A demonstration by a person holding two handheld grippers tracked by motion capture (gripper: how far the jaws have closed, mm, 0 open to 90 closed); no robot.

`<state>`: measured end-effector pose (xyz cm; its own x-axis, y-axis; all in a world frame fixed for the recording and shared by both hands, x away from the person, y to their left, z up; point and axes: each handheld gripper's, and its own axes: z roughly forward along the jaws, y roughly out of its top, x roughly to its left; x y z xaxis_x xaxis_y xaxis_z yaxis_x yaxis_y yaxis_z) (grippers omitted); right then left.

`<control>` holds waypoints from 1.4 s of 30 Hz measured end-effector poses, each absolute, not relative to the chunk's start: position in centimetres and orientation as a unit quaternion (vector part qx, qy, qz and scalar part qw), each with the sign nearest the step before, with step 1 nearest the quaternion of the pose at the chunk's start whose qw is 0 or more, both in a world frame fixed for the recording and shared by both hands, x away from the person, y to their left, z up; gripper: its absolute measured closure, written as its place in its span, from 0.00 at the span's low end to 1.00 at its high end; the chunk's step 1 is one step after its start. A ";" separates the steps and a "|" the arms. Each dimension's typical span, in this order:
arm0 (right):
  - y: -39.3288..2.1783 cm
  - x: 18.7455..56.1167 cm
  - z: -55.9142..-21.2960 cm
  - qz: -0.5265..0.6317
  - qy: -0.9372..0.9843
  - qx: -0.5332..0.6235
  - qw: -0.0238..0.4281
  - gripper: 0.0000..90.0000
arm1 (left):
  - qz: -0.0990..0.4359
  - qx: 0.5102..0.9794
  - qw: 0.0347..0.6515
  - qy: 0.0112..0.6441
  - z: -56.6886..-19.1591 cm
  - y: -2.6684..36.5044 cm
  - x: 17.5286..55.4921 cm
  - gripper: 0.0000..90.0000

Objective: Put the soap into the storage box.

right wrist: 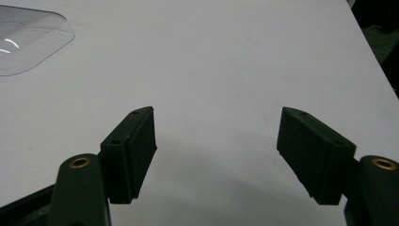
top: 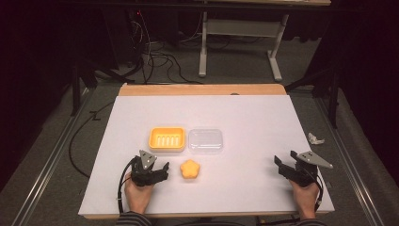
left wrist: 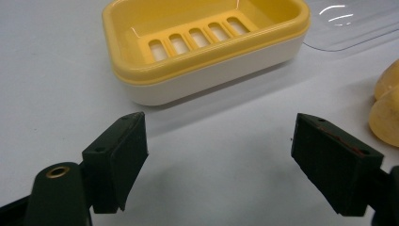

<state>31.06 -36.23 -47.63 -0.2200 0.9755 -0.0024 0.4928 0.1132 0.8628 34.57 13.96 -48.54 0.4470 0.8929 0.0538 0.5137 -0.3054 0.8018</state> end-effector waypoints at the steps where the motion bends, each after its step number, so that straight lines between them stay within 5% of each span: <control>1: -36.2 31.0 -47.6 0.388 0.678 0.541 0.312 0.32 | 0.256 0.765 0.371 0.459 -48.5 14.0 34.6 0.22; 42: -36.3 30.9 -47.6 0.399 0.677 0.536 0.310 0.32 | 0.221 0.759 0.398 0.466 -48.3 14.5 34.8 0.22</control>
<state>30.90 -36.30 -47.59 -0.2341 0.9722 0.0075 0.4775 0.1082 0.8720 34.83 14.54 -48.33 0.4677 0.8832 -0.0350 0.5313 -0.2493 0.8097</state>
